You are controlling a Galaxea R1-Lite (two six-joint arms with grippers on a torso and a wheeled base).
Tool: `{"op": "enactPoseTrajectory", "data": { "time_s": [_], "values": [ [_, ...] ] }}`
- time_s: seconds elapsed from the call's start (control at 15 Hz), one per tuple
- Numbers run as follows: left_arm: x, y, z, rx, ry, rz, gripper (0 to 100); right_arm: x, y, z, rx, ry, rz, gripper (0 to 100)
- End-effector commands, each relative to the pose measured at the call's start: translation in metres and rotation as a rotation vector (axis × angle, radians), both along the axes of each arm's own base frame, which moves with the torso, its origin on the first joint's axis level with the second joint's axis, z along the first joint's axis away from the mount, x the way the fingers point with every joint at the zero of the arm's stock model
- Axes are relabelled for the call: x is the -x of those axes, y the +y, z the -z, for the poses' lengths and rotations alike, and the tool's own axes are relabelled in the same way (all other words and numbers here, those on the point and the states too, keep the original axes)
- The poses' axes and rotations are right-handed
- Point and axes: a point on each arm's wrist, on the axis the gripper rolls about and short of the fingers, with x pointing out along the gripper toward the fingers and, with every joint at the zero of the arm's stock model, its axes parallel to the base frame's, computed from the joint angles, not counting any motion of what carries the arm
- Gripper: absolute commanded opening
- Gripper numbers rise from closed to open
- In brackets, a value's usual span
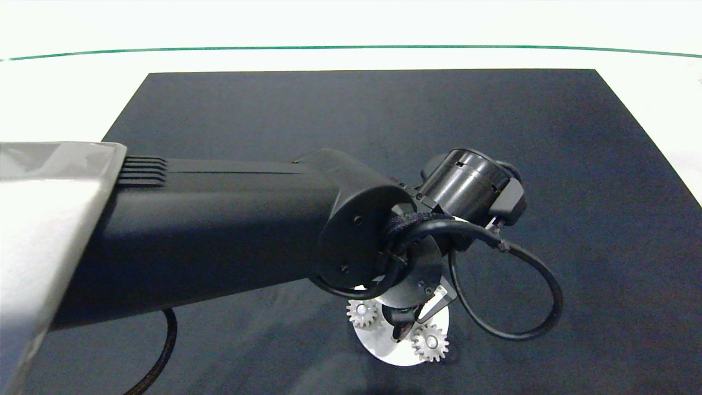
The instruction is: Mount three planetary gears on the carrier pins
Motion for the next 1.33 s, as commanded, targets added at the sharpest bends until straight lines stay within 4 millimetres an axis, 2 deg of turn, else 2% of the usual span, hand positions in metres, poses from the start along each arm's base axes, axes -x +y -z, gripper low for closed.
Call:
{"op": "enactPoseTrajectory", "data": {
  "time_s": [0.07, 0.33, 0.6, 0.87, 1.0, 1.13, 1.27, 1.33],
  "values": [
    [0.004, 0.006, -0.008, 0.016, -0.006, -0.008, 22, -0.001, 0.001, 0.001, 0.004, 0.008, 0.002, 100],
    [0.008, 0.014, -0.017, 0.029, -0.011, -0.013, 22, -0.002, 0.001, 0.0, 0.005, 0.01, 0.002, 100],
    [0.022, 0.042, -0.037, 0.065, -0.009, -0.043, 22, -0.015, 0.008, -0.001, 0.007, 0.061, 0.013, 100],
    [0.04, 0.082, -0.066, 0.148, -0.036, -0.08, 22, -0.045, 0.024, -0.002, 0.048, 0.138, 0.015, 100],
    [0.038, 0.119, -0.079, 0.18, -0.058, -0.159, 22, -0.062, 0.032, -0.008, 0.09, 0.151, 0.008, 100],
    [0.038, 0.151, -0.094, 0.198, -0.088, -0.227, 22, -0.065, 0.034, -0.004, 0.111, 0.191, 0.008, 100],
    [0.048, 0.177, -0.106, 0.202, -0.101, -0.264, 22, -0.079, 0.041, 0.005, 0.148, 0.273, 0.009, 100],
    [0.053, 0.184, -0.107, 0.206, -0.103, -0.272, 22, -0.086, 0.045, 0.008, 0.164, 0.304, 0.009, 100]
  ]
}}
